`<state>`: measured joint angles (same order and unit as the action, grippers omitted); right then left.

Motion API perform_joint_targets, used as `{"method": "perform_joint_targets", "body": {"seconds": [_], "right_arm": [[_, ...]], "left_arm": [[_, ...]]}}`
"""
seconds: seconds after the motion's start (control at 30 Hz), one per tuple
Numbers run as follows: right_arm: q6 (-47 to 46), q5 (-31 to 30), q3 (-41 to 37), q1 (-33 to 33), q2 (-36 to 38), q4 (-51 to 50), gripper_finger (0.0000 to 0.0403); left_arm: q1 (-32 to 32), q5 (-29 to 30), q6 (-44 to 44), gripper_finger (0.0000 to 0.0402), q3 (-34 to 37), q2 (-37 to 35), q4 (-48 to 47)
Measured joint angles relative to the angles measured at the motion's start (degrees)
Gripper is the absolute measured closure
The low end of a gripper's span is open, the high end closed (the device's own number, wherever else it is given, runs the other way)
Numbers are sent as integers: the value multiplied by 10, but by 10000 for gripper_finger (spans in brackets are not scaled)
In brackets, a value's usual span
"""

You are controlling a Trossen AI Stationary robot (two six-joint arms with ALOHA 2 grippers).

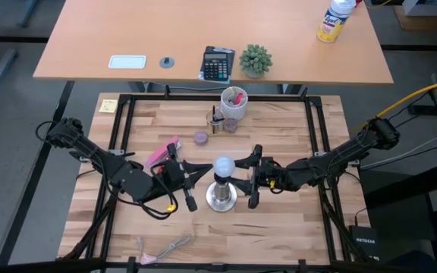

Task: Screw lightbulb
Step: Remove the lightbulb from the lamp

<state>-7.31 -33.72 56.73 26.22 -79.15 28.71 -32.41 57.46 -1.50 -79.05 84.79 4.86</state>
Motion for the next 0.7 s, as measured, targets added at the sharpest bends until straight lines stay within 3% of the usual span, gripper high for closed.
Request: {"method": "perform_joint_targets", "body": {"seconds": [0.23,0.5,0.7], "right_arm": [[0,-6,0,0,0,0,178],[1,3,0,0,0,0,178],[1,25,0,0,0,3,178]], "left_arm": [[-12,0,-2,399,0,0,0],[-25,87,-33,399,0,0,7],[5,81,-34,399,0,0,6]]}}
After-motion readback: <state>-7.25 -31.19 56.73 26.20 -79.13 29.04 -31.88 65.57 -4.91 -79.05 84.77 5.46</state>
